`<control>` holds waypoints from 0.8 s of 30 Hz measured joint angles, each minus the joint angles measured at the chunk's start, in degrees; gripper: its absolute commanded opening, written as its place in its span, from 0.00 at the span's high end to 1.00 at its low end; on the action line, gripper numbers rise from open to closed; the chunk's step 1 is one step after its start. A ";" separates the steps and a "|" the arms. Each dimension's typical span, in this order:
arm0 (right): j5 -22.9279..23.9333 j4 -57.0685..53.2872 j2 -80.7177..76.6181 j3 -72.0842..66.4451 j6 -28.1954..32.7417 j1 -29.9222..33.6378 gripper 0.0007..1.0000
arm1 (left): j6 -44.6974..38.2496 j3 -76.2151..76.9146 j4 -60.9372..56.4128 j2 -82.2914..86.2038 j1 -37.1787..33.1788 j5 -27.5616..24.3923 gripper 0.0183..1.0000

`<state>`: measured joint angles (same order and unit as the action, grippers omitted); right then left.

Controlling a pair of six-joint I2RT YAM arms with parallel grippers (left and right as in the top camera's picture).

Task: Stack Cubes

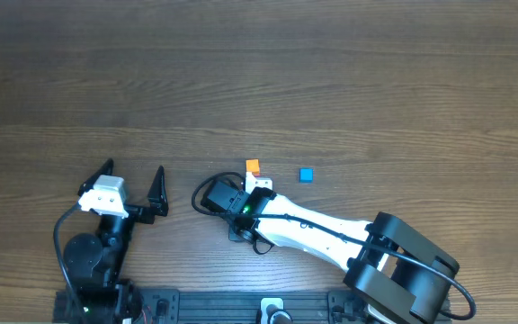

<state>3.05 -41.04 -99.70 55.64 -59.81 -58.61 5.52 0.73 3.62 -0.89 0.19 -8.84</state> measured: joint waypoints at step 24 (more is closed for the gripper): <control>0.15 0.46 0.00 0.00 -0.04 0.00 0.82 | 0.00 0.00 0.00 0.00 0.00 0.00 0.00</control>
<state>3.20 -40.58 -99.70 55.64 -59.86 -58.61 5.52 0.73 3.62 -0.89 0.19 -8.84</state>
